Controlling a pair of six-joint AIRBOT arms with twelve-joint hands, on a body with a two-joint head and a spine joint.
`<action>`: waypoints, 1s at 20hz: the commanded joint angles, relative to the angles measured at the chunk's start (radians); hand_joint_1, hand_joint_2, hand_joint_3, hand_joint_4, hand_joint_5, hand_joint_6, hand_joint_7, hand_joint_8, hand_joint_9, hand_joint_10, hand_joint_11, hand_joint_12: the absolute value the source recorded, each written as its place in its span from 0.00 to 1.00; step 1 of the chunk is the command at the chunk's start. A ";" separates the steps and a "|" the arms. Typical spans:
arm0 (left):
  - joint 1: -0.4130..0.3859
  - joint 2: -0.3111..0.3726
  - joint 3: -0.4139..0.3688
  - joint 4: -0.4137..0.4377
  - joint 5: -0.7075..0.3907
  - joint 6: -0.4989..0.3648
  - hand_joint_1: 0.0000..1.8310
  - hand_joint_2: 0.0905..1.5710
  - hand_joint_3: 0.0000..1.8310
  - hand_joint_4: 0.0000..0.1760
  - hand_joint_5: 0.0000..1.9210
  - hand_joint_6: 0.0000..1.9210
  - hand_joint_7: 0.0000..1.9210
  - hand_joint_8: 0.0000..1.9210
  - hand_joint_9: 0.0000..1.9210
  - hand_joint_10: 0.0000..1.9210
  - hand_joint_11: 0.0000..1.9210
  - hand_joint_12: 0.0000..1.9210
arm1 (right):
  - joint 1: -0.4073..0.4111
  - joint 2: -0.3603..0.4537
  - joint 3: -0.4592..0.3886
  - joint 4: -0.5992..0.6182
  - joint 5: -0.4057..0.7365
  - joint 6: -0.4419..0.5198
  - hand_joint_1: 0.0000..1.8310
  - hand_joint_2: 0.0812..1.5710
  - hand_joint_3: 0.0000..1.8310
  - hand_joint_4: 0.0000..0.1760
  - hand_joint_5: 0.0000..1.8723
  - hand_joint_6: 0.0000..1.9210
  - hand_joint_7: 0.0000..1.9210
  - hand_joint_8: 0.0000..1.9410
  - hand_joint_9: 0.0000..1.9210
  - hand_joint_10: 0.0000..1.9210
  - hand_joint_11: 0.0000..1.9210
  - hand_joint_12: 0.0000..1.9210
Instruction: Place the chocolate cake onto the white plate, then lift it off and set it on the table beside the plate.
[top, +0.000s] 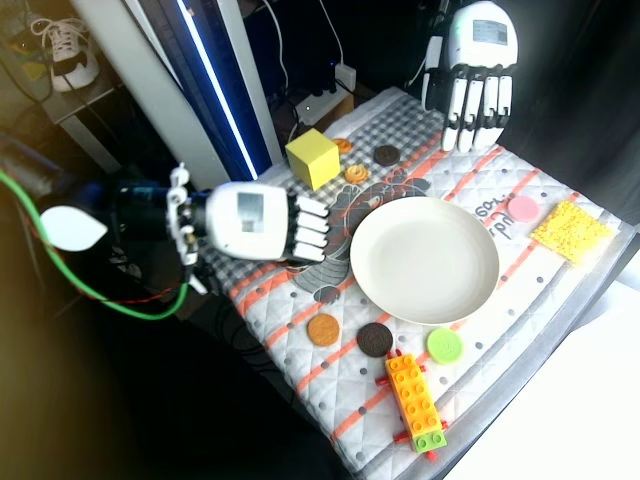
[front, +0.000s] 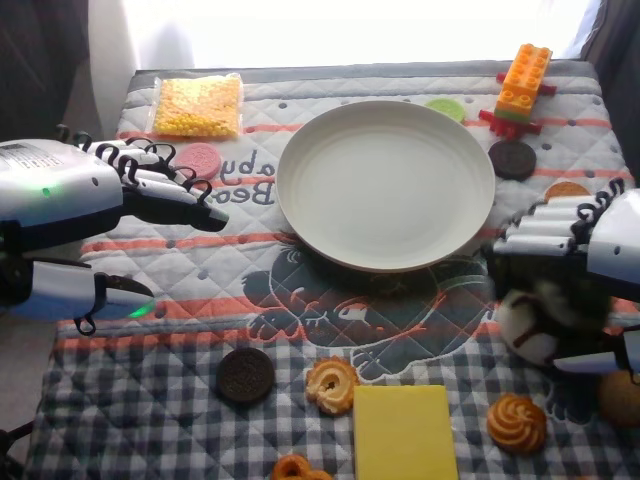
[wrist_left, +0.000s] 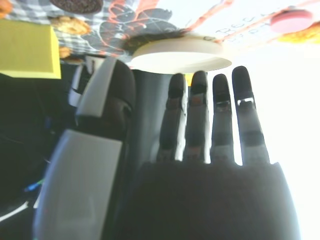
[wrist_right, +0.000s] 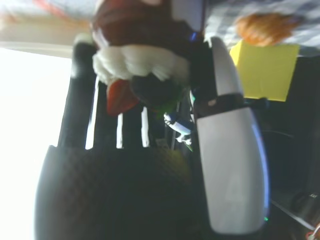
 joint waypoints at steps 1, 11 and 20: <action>-0.007 0.009 0.002 -0.035 -0.072 -0.003 0.42 0.78 0.00 0.00 0.18 0.04 0.16 0.01 0.01 0.30 0.00 0.52 | -0.007 0.007 -0.002 0.015 0.050 -0.001 0.34 0.68 0.00 0.22 0.00 0.02 0.00 0.02 0.00 0.03 0.00 0.11; 0.008 0.014 0.002 -0.107 -0.092 -0.003 0.42 0.77 0.00 0.00 0.16 0.05 0.16 0.01 0.00 0.34 0.00 0.61 | -0.033 0.213 -0.143 0.186 0.215 -0.184 0.28 0.62 0.00 0.60 0.00 0.00 0.00 0.00 0.00 0.00 0.00 0.00; 0.016 0.022 0.000 -0.159 -0.127 -0.003 0.41 0.76 0.00 0.00 0.12 0.02 0.14 0.03 0.00 0.39 0.00 0.72 | -0.108 0.288 -0.192 0.347 0.410 -0.293 0.23 0.64 0.01 0.48 0.00 0.00 0.00 0.00 0.02 0.02 0.00 0.60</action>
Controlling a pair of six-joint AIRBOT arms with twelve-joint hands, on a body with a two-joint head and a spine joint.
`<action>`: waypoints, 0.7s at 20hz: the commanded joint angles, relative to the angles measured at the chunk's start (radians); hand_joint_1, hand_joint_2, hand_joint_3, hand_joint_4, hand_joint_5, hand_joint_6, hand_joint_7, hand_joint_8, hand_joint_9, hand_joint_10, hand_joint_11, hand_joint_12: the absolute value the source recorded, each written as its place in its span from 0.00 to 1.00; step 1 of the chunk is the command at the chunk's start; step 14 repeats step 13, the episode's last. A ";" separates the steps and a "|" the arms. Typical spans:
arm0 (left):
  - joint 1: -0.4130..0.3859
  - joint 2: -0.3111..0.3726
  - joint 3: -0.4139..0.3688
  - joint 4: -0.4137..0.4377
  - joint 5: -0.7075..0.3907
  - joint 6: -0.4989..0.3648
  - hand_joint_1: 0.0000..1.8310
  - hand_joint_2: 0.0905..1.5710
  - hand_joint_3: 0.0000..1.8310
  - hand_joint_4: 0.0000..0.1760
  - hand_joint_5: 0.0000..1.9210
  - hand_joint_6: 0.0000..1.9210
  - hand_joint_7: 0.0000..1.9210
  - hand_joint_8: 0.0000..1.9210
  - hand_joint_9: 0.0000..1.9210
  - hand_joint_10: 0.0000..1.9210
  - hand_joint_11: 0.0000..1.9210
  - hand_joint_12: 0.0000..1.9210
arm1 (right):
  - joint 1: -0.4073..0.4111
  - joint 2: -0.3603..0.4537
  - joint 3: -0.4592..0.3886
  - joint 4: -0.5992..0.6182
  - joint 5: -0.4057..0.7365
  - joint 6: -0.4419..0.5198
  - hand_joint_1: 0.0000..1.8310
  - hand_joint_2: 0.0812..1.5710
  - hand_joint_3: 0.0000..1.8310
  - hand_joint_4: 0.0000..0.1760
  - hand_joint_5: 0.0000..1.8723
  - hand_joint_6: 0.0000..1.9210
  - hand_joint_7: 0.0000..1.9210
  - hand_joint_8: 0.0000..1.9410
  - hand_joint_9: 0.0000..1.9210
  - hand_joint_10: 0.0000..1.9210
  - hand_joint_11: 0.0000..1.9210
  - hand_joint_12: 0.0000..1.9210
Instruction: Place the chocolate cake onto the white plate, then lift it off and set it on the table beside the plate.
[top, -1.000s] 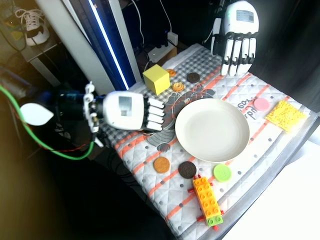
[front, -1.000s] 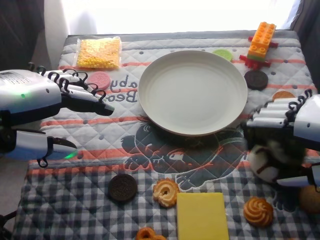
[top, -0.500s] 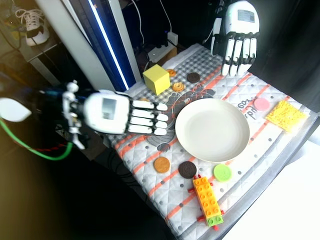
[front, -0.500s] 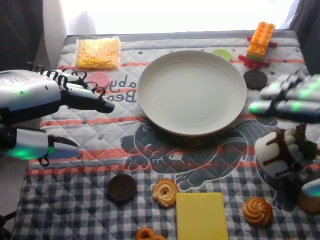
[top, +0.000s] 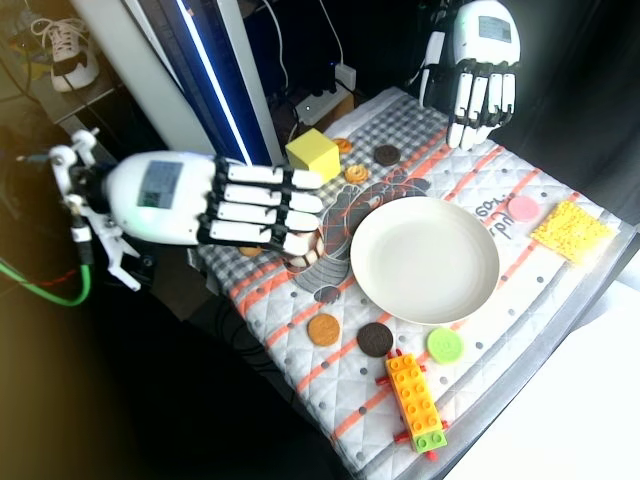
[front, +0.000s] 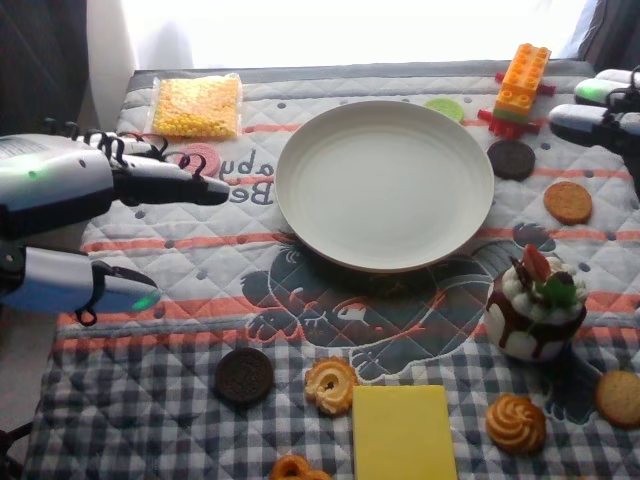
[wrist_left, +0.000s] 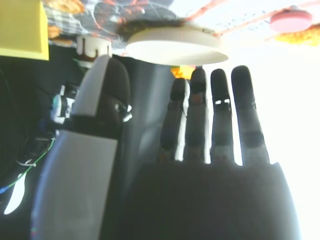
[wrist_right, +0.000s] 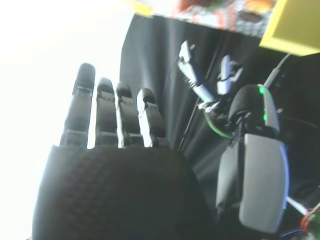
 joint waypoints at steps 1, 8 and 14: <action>-0.003 0.010 -0.001 -0.043 -0.093 -0.003 0.41 0.76 0.00 0.00 0.12 0.02 0.14 0.03 0.00 0.40 0.00 0.73 | 0.003 0.009 -0.004 0.046 0.135 -0.010 0.25 0.66 0.01 0.39 0.00 0.00 0.00 0.00 0.00 0.02 0.00 0.55; 0.022 0.054 -0.031 -0.204 -0.191 -0.003 0.40 0.76 0.00 0.00 0.07 0.00 0.11 0.01 0.02 0.21 0.00 0.36 | -0.133 0.035 -0.031 0.218 0.294 -0.090 0.32 0.72 0.00 0.31 0.00 0.00 0.00 0.00 0.00 0.00 0.00 0.34; 0.027 0.060 -0.035 -0.283 -0.261 -0.003 0.35 0.74 0.00 0.36 0.00 0.00 0.02 0.00 0.05 0.02 0.00 0.25 | -0.281 0.042 -0.036 0.354 0.495 -0.100 0.27 0.75 0.00 0.22 0.00 0.00 0.00 0.00 0.00 0.00 0.00 0.04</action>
